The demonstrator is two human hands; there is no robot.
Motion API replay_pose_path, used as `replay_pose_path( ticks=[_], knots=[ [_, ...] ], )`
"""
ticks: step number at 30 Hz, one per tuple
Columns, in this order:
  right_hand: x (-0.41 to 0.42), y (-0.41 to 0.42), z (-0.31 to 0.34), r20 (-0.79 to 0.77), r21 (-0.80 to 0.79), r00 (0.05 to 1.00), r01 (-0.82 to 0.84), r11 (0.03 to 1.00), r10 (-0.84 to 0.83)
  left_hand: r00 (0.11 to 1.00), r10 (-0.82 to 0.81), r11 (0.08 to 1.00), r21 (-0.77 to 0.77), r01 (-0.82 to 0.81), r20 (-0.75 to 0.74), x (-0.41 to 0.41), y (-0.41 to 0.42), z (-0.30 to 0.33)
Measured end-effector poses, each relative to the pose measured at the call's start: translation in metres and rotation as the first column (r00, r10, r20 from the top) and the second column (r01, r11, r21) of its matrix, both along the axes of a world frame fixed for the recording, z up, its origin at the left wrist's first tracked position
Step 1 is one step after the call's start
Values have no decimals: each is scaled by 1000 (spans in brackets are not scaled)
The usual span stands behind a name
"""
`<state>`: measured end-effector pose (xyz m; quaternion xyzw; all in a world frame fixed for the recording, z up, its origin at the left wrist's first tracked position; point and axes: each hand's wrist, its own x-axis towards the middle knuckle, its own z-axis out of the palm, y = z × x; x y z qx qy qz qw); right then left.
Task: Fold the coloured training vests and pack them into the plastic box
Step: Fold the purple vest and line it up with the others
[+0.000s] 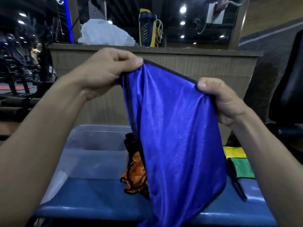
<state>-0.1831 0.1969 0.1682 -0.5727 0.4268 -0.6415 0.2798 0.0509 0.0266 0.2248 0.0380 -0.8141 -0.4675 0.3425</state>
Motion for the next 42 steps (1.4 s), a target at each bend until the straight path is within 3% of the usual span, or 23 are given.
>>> replay_pose_path(
  ticks=[2, 4, 6, 8, 10, 12, 14, 17, 20, 25, 30, 34, 37, 40, 42],
  knots=[
    [-4, -1, -5, -62, 71, 997, -30, 997, 34, 975, 224, 969, -106, -224, -12, -5, -13, 3],
    [-7, -6, -15, -112, 144, 992, -34, 989, 51, 958, 273, 950, -133, -283, -93, -8, -18, 11],
    [-8, -9, -22, -101, 176, 994, -32, 984, 50, 968, 149, 989, 30, -146, -203, -9, -15, 25],
    [-10, -13, -28, -32, 163, 997, -60, 985, 66, 952, -5, 954, 283, 96, -306, -7, -13, 40],
    [-12, -17, -34, 19, 154, 998, -67, 986, 65, 960, -13, 924, 364, 119, -281, -10, -17, 48],
    [-16, -19, -41, 36, 174, 997, -73, 982, 68, 971, 151, 959, 265, -99, -187, -17, -31, 42],
    [-22, -20, -48, 43, 206, 997, -77, 976, 69, 934, 338, 941, 30, -337, -115, -19, -47, 24],
    [-39, -18, -60, 13, 274, 1000, -6, 962, 3, 877, 481, 811, -385, -441, 9, -12, -68, -7],
    [-49, -17, -72, -55, 336, 997, 67, 939, -52, 784, 620, 639, -599, -483, 29, -5, -96, -37],
    [-38, -19, -97, -288, 437, 956, 77, 896, 58, 721, 683, 559, -554, -617, -114, -10, -111, -73],
    [-43, -19, -120, -331, 451, 943, 132, 883, 27, 635, 738, 524, -397, -753, -230, -3, -118, -70],
    [-54, -19, -121, -323, 397, 940, 237, 887, -107, 681, 711, 604, -345, -719, -175, 4, -119, -67],
    [-68, -25, -115, -304, 254, 885, 433, 865, -353, 769, 630, 714, -306, -629, -110, 12, -112, -65],
    [-83, -30, -91, -238, 43, 764, 625, 780, -599, 954, 278, 958, -113, -265, 116, 27, -77, -52],
    [-86, -27, -65, -133, -60, 768, 625, 778, -627, 981, -24, 999, -29, 30, 191, 47, -51, -39]
  ],
)
